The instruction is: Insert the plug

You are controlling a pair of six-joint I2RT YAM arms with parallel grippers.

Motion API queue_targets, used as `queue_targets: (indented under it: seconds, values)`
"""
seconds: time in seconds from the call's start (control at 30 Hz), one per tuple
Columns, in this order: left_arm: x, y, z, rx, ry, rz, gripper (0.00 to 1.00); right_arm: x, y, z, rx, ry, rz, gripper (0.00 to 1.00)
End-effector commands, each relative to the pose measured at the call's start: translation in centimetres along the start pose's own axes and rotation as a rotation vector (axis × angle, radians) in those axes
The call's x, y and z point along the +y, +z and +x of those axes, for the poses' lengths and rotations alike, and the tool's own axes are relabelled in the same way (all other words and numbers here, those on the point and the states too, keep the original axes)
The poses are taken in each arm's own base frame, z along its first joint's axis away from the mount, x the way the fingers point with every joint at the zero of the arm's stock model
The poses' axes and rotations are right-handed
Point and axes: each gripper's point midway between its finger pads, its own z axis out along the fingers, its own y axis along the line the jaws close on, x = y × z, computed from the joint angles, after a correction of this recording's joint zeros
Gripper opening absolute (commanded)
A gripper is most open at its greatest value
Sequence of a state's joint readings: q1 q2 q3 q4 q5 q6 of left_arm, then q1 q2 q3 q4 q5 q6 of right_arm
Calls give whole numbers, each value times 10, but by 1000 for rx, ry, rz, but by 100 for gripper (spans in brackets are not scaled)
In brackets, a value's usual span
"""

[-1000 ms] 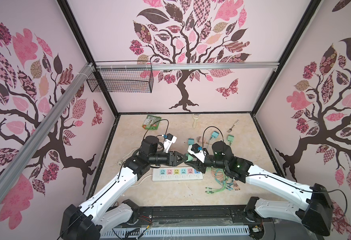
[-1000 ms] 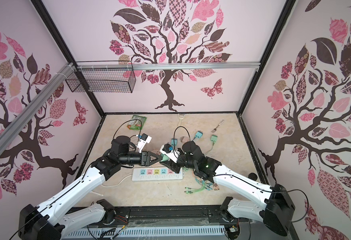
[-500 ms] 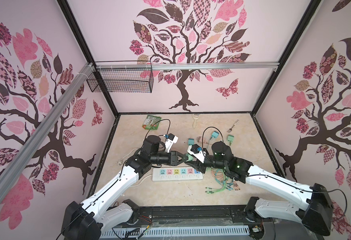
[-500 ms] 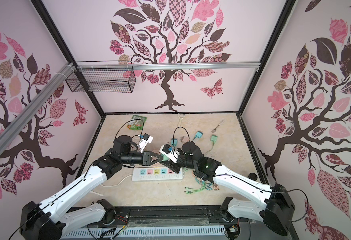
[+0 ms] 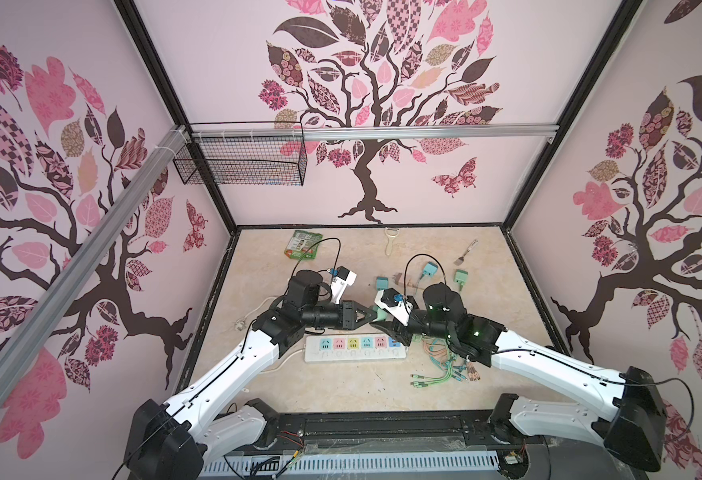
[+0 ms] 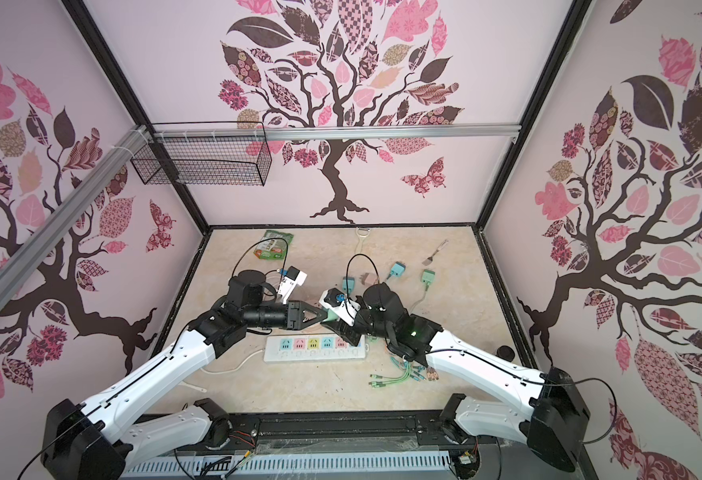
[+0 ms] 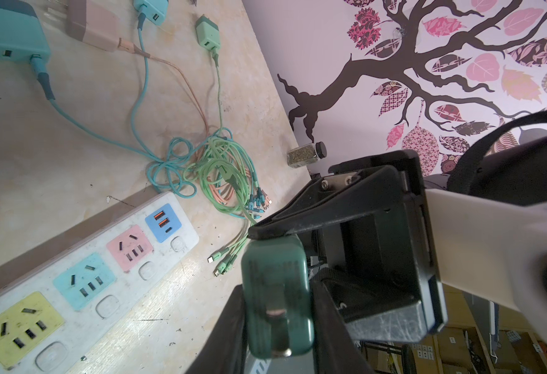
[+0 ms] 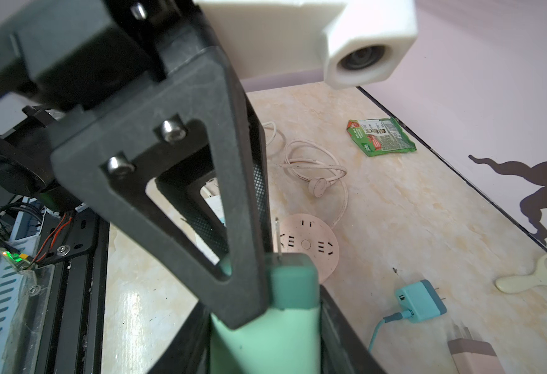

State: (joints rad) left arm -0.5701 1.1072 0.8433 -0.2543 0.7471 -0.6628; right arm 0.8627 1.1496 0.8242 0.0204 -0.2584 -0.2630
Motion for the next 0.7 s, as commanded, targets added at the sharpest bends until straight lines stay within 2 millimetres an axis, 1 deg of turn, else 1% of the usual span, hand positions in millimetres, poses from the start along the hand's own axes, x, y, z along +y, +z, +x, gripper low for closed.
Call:
queue_targets:
  seconds: [0.0,0.07,0.13,0.2,0.27,0.4,0.5,0.67]
  values:
    - [-21,-3,-11,-25,95,43,11,-7,-12,-22,-78,36,52,41]
    - [-19,-3,-13,-42,108,28,8,-15,-18,-20,-78,57,113,49]
    - [-16,-3,-14,-49,112,14,5,-21,-24,-16,-68,71,156,53]
    - [-13,-2,-15,-56,116,5,1,-23,-30,-14,-62,88,178,57]
    - [-10,-1,-17,-64,116,-10,0,-23,-37,-13,-70,117,189,61]
    - [-6,-1,-21,-83,129,-31,0,-18,-51,-12,-107,201,182,67]
    - [-9,-1,-26,-106,147,-23,0,-12,-60,-11,-141,285,160,70]
    - [-18,-6,-33,-169,187,11,0,8,-70,-14,-206,405,51,73]
